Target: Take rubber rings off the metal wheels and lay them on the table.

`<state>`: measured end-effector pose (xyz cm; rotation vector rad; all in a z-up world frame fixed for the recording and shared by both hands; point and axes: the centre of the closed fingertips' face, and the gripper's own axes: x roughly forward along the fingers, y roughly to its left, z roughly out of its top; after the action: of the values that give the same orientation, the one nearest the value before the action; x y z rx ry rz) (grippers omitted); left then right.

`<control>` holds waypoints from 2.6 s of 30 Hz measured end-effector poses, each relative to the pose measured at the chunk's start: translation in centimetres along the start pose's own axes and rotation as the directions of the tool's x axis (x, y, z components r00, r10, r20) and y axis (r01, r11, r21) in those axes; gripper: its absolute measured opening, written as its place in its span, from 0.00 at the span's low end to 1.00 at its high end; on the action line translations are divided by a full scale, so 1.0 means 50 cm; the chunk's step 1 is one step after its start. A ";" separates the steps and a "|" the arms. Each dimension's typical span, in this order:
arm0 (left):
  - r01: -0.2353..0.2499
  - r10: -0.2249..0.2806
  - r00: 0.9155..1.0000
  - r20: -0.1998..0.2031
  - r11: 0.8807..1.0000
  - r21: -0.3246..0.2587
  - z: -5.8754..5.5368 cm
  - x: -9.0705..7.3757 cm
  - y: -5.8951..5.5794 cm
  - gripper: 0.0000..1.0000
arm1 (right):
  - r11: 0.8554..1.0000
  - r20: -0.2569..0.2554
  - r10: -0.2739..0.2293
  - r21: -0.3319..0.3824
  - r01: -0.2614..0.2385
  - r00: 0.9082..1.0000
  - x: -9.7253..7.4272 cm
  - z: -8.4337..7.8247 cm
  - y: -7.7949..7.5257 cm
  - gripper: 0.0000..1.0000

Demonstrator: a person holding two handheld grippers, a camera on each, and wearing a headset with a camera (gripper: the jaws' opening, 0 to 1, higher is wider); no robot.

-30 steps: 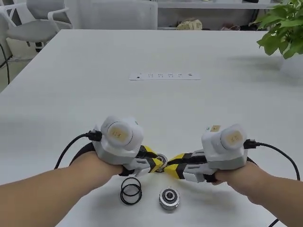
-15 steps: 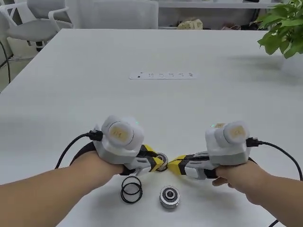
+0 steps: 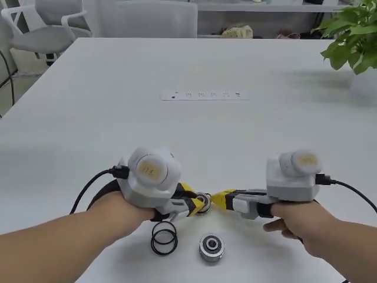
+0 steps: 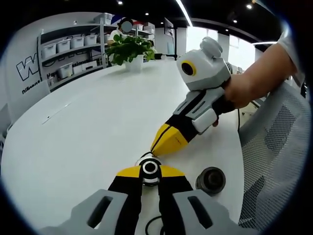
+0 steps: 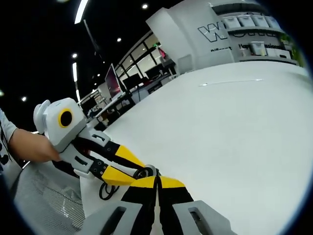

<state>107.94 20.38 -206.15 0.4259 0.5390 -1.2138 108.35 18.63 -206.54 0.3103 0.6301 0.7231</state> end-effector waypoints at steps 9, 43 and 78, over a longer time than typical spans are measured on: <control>-0.002 0.002 1.000 -0.003 1.000 0.005 0.000 0.001 0.000 0.06 | 1.000 -0.005 -0.001 -0.027 0.001 1.000 0.001 0.001 0.008 0.00; 0.018 -0.019 1.000 0.008 0.999 0.038 0.000 -0.002 -0.004 0.08 | 0.994 -0.010 0.040 -0.104 -0.041 0.999 0.006 0.009 0.028 0.00; 0.062 -0.072 0.989 0.131 0.995 0.079 0.048 -0.134 -0.026 0.46 | 0.993 0.059 0.107 -0.060 -0.103 0.993 -0.014 0.050 0.071 0.00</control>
<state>105.39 23.67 -200.26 0.3891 0.3961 -1.3203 107.67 20.57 -202.64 0.3140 0.5365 0.8281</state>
